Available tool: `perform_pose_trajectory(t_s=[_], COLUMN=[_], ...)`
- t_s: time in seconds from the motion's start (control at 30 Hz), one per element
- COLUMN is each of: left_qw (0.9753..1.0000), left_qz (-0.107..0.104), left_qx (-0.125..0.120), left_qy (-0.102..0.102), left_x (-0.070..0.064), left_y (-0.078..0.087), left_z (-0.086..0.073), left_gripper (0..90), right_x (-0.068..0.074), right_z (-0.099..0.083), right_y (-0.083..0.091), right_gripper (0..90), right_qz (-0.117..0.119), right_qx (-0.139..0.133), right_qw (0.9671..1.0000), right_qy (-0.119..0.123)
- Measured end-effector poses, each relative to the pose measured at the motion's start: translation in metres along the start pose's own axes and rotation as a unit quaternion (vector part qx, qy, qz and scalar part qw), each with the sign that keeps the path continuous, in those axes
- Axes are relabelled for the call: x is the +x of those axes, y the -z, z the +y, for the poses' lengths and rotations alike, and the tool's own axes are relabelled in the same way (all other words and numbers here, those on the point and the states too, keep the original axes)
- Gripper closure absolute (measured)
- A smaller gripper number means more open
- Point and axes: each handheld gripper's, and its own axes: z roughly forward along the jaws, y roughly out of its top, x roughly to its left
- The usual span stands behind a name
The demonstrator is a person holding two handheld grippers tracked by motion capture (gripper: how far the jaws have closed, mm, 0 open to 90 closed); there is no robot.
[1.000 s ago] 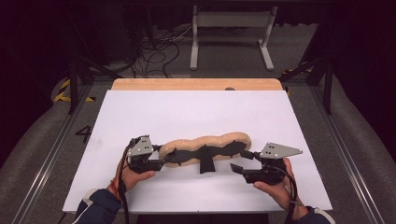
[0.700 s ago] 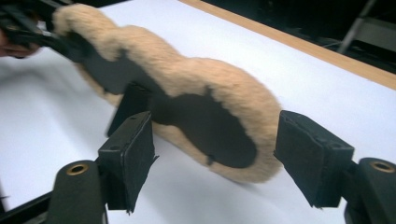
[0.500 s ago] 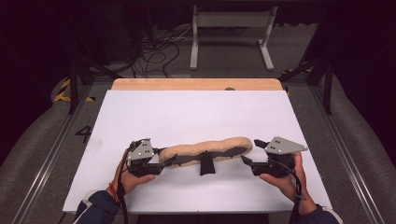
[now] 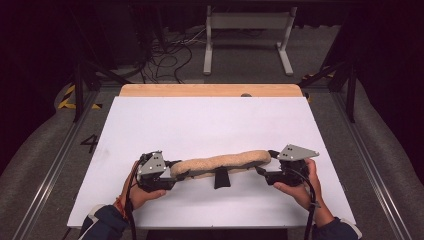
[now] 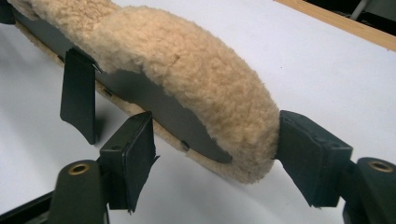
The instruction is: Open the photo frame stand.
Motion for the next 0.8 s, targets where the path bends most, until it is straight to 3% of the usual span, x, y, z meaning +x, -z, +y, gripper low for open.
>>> perform_pose_trajectory(t_s=[0.13,0.27,0.5,0.8], left_qw=[0.9989,0.998,0.9967,0.9971], left_qz=[0.017,0.021,0.045,0.044], left_qx=[0.043,0.059,0.065,0.062], left_qy=[-0.007,-0.001,-0.014,-0.008], left_x=[0.001,0.004,0.004,0.01], left_y=[-0.006,-0.013,-0.019,-0.021], left_z=[-0.009,-0.015,-0.014,-0.015], left_gripper=[48.1,47.1,52.8,53.6], right_x=[-0.003,-0.005,-0.004,-0.003], right_z=[-0.003,-0.007,-0.011,-0.013], right_y=[-0.004,-0.01,-0.015,-0.014], right_gripper=[30.2,30.0,31.7,32.3], right_qz=[0.003,-0.001,0.006,0.008], right_qx=[0.002,0.013,0.025,0.024], right_qw=[1.0,0.9998,0.9995,0.9995], right_qy=[-0.006,-0.016,-0.018,-0.018])
